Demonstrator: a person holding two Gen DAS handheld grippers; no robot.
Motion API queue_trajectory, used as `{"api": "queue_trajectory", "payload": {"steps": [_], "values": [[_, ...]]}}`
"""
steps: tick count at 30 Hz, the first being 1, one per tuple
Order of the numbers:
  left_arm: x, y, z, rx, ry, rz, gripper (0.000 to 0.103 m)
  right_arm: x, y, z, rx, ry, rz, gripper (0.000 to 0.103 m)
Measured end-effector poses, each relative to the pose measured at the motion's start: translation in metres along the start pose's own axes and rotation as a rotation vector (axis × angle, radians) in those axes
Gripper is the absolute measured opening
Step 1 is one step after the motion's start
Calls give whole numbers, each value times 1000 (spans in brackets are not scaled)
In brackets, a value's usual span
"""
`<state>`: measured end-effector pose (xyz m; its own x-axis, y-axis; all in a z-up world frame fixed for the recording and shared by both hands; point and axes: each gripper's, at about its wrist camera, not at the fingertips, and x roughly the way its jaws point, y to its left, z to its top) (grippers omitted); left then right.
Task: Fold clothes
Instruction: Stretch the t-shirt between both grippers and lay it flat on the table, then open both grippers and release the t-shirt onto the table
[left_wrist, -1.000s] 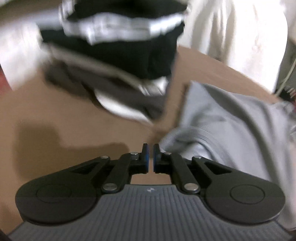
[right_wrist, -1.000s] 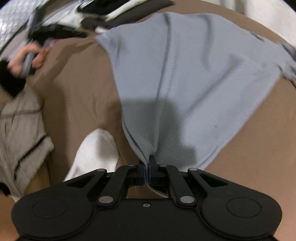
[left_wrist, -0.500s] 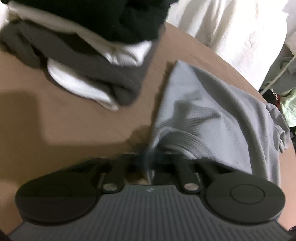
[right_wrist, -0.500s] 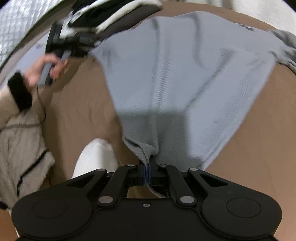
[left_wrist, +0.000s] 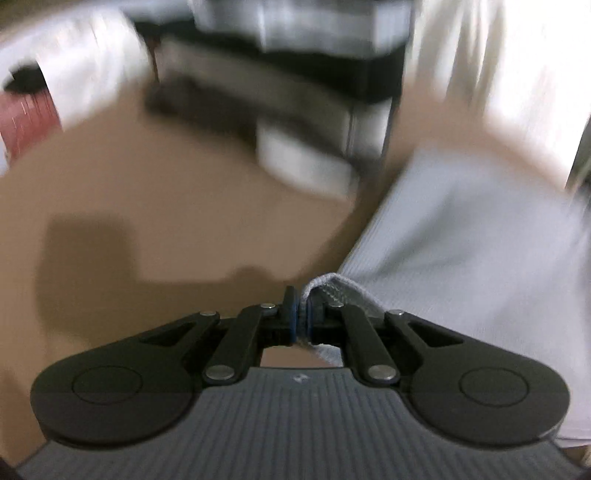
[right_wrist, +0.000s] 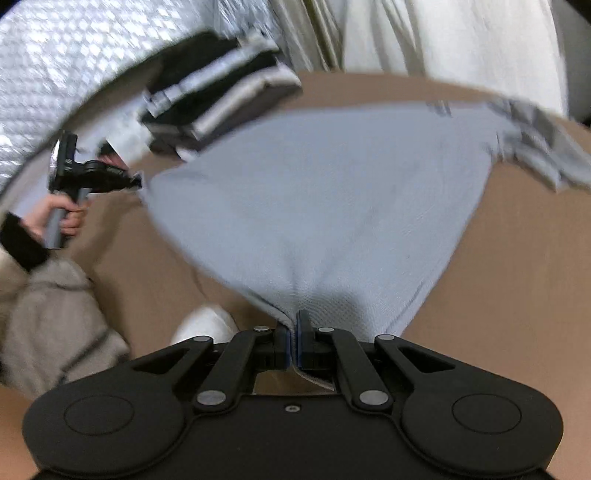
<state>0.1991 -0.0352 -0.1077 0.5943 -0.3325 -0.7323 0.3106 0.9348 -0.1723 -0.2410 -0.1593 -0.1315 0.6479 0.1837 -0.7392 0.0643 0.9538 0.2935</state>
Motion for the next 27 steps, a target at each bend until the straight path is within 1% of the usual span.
{"api": "queue_trajectory", "payload": {"steps": [1,4,5,6,7,8,9,11,13,14,15,16,17,18,19,21,23,25,26,27], "values": [[1,2,-3,3,33,18,5,8,-1,-5,5,21,-15,5],[4,9,-12,13,132,74,7,16,-4,-14,28,39,-27,6],[1,11,-12,11,138,83,12,16,-8,-16,56,38,-20,11],[-3,11,-10,6,126,84,18,13,-11,-17,85,36,-8,12],[-6,13,-8,0,118,85,22,10,-14,-16,111,32,2,13],[-9,14,-8,-7,110,85,27,6,-17,-14,136,27,12,18],[-11,15,-10,-16,104,84,30,2,-18,-14,155,22,20,29],[-15,17,-12,-35,85,73,34,-11,-20,-11,179,-12,27,37],[-19,15,-12,-57,48,39,35,-24,-19,-9,191,-77,51,39],[-23,15,-12,-61,24,16,35,-28,-19,-9,211,-107,78,42],[-26,14,-12,-66,1,-7,36,-34,-21,-9,238,-140,116,48],[-29,13,-11,-65,-21,-30,38,-39,-23,-8,265,-172,151,51],[-32,11,-9,-61,-40,-50,43,-40,-23,-5,278,-194,149,55],[-36,7,-7,-56,-61,-65,43,-42,-25,-2,290,-214,145,58],[-41,4,-5,-49,-82,-79,43,-40,-28,4,304,-217,118,58],[-48,-4,-3,-27,-121,-104,45,-33,-37,23,337,-196,61,58],[-53,-11,-2,0,-153,-122,49,-28,-46,50,371,-156,6,58],[-57,-13,-3,4,-168,-139,51,-24,-54,79,412,-111,-42,58],[-59,-13,-3,2,-174,-147,57,-23,-57,94,434,-83,-52,58],[-60,-9,-4,-25,-173,-155,65,-21,-60,112,461,-39,-58,58]]}}
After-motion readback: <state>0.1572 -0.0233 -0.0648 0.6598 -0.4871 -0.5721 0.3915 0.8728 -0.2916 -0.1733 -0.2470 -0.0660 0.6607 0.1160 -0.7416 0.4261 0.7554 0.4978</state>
